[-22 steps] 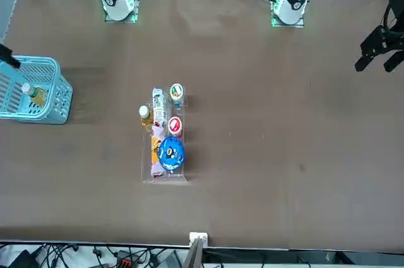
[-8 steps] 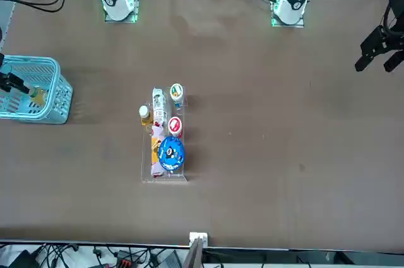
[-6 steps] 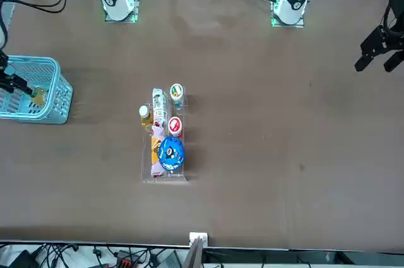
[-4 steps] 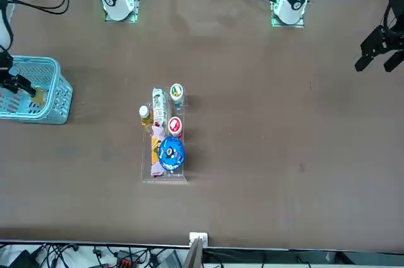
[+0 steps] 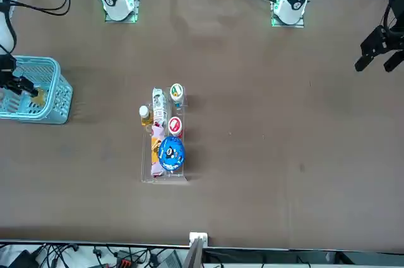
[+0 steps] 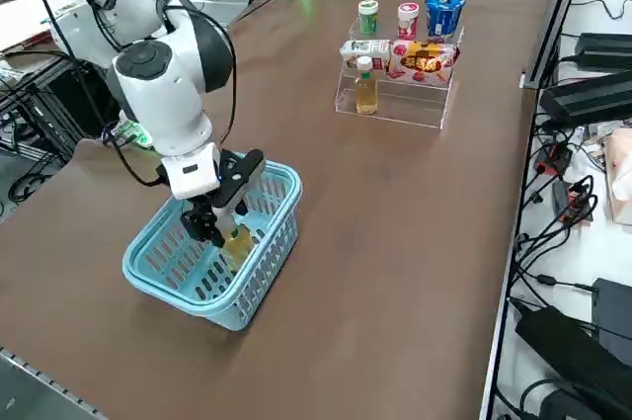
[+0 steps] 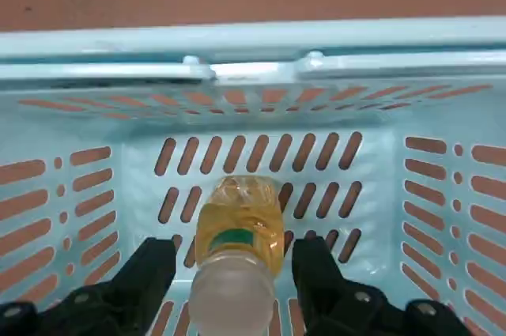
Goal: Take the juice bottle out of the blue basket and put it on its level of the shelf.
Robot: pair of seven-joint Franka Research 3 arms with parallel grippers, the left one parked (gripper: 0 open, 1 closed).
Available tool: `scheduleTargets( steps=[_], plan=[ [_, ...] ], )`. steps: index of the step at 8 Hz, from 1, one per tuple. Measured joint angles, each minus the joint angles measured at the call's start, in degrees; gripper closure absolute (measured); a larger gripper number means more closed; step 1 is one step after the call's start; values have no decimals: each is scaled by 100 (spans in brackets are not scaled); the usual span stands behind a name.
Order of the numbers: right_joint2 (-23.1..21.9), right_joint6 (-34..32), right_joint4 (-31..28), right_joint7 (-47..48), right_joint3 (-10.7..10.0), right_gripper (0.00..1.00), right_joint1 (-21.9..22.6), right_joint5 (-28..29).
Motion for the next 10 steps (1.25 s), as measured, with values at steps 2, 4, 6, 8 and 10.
scheduleTargets(
  steps=[2,4,6,8,10],
  plan=[
    [68,33,0,-1,0,27,-2,0],
    [71,33,0,-2,0,38,-5,0],
    [71,31,0,-3,0,37,-6,0],
    [71,-5,-1,-4,0,36,-7,0],
    [71,-68,-1,-5,0,35,-9,0]
  ],
)
